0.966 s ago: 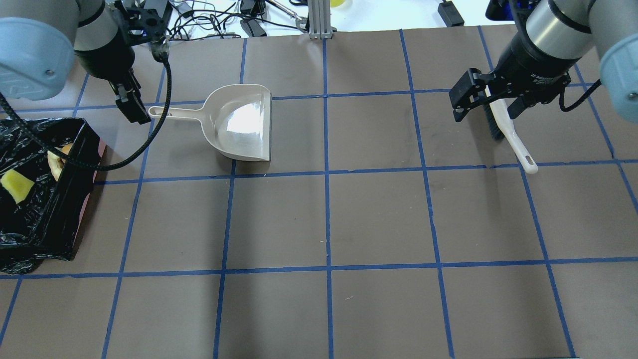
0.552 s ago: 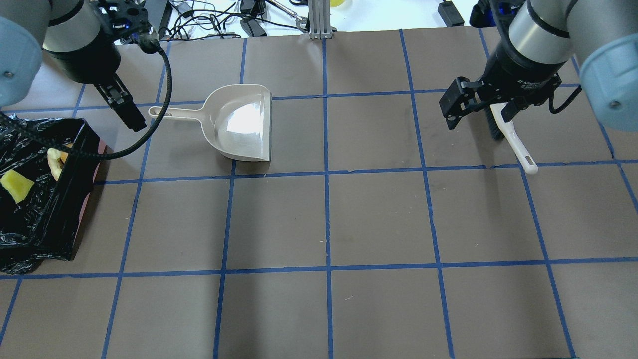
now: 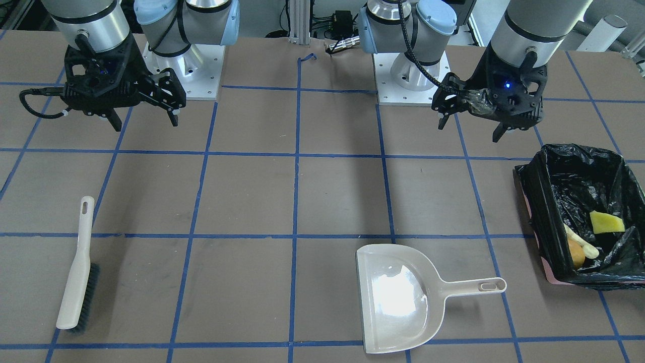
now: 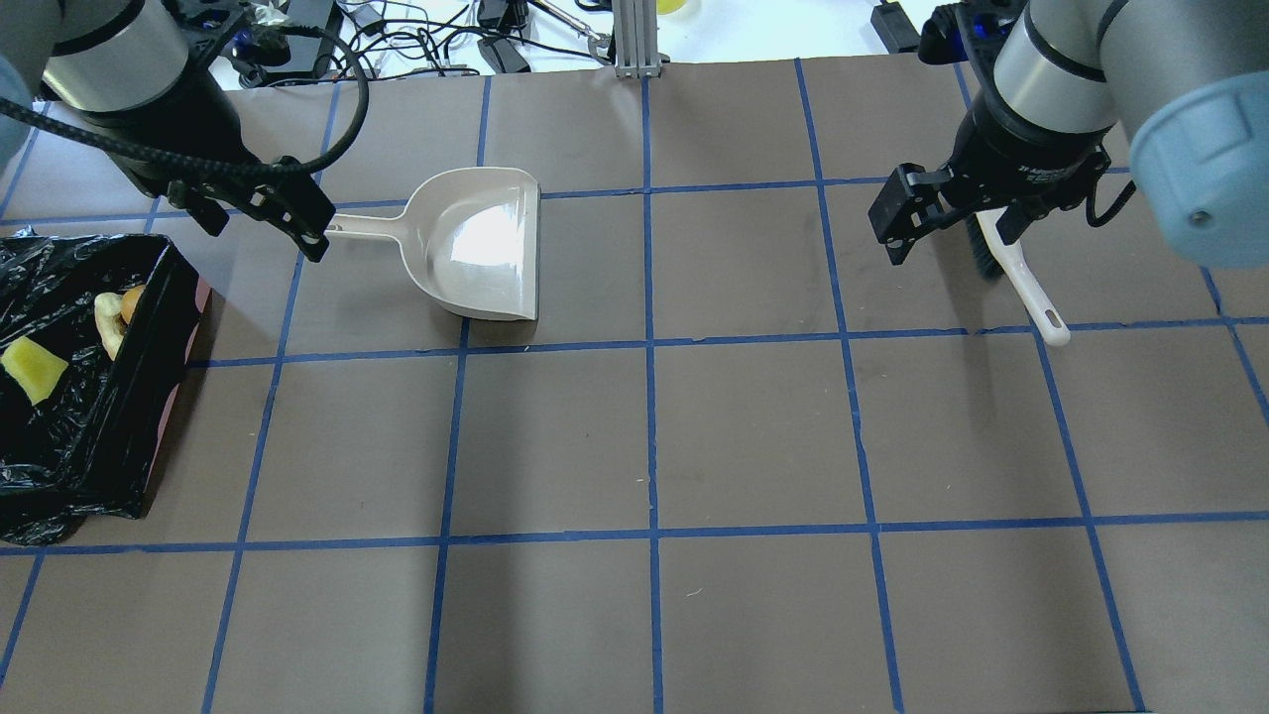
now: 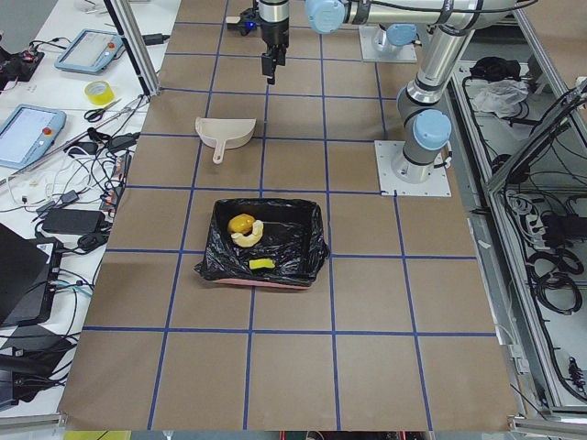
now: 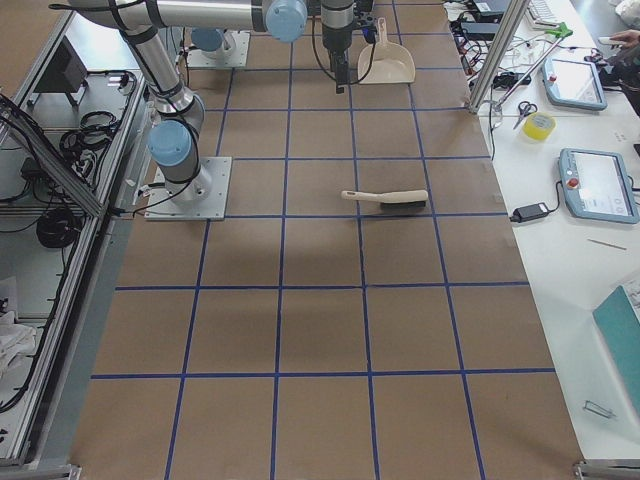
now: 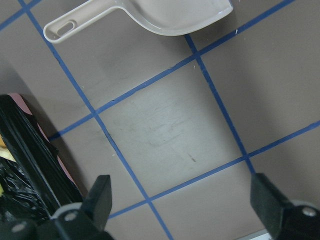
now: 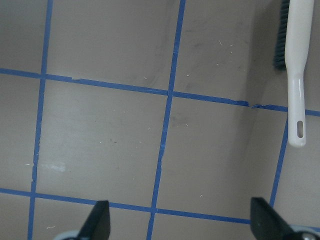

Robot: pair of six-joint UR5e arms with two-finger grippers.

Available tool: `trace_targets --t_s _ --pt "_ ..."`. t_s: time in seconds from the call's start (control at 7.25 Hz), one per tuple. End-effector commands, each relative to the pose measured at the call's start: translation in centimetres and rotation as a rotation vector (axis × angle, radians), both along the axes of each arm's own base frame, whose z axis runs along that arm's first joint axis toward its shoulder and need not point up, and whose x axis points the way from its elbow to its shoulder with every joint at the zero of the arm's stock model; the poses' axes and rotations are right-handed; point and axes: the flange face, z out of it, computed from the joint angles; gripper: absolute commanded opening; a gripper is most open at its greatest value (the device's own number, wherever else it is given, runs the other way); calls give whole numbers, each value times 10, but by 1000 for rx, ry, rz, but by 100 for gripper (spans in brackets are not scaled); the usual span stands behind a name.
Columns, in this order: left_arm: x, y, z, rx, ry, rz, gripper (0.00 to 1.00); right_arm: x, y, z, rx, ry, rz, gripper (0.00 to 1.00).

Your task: Sweep and dump trash into bin

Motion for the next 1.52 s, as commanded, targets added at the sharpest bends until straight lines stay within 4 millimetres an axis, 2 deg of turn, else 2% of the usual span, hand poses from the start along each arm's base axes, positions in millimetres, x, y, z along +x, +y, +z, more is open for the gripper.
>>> trace_targets --t_s 0.0,0.28,0.69,1.38 --pt "-2 -4 8 -19 25 192 100 -1 0 -2 8 2 -1 100" --pt "0 -8 16 -89 32 214 100 -2 -1 -1 3 2 -3 100" --pt "-1 -2 6 -70 25 305 100 -1 0 -4 8 2 -1 100" --pt "-6 2 0 -58 0 290 100 0 0 -5 13 -2 -6 100"
